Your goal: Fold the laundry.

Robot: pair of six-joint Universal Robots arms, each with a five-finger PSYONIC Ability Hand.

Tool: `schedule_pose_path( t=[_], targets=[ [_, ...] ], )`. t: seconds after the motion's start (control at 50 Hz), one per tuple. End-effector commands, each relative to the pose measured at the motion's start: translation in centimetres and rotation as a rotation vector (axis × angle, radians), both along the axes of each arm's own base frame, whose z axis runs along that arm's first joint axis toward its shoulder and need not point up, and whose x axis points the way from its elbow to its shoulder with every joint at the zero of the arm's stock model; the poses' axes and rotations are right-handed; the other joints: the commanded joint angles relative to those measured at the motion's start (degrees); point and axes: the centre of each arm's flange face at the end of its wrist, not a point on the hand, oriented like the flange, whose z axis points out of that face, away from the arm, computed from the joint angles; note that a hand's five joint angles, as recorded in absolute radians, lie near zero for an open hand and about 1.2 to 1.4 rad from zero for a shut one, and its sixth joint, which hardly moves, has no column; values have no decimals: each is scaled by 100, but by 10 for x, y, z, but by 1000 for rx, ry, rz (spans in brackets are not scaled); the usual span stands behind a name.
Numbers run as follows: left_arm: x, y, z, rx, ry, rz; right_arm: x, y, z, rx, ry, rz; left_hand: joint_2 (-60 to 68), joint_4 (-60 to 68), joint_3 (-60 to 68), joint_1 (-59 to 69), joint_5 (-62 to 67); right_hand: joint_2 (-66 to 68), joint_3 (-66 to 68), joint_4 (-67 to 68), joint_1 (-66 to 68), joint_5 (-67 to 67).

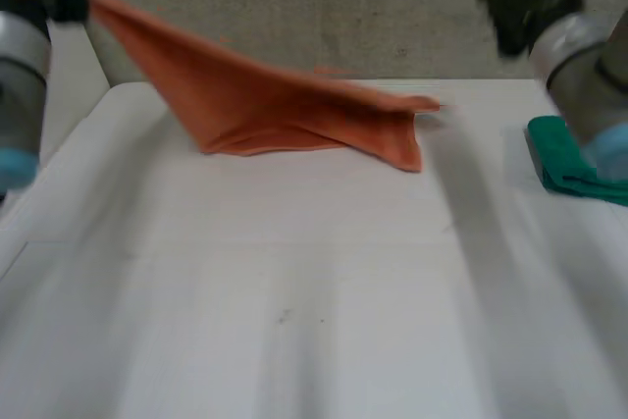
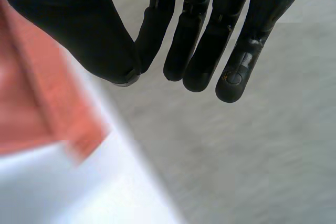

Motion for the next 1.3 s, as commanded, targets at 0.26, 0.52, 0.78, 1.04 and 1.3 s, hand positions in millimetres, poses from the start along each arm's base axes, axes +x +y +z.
schedule_pose_path(
  t=[0.26, 0.52, 0.78, 1.04, 1.3],
  targets=[
    [10, 73, -44, 167, -89, -116, -8, 47, -131, 512, 103, 28, 1145, 1130, 1173, 1666, 1385, -5053, -5058, -5137, -4037, -5069],
    [1, 148, 54, -80, -59, -189, 15, 63, -111, 590, -255, 105, 1145, 1130, 1173, 1666, 1385, -5722, -5727, -5806, -4706, -5738],
    [-10, 201, 102, -195, -33, -281, 83, 89, -133, 605, -264, 298, 1145, 1130, 1173, 1666, 1385, -5722, -5727, -5806, -4706, -5738],
    [-5, 223, 119, -225, -25, -295, 105, 98, -162, 695, -313, 343, 1145, 1130, 1173, 1666, 1385, -5722, -5727, -5806, -4706, -5738],
    [3, 249, 137, -306, -6, -296, 124, 102, -181, 734, -311, 459, 1145, 1130, 1173, 1666, 1385, -4217, -4222, -4301, -3201, -4233]
  ],
)
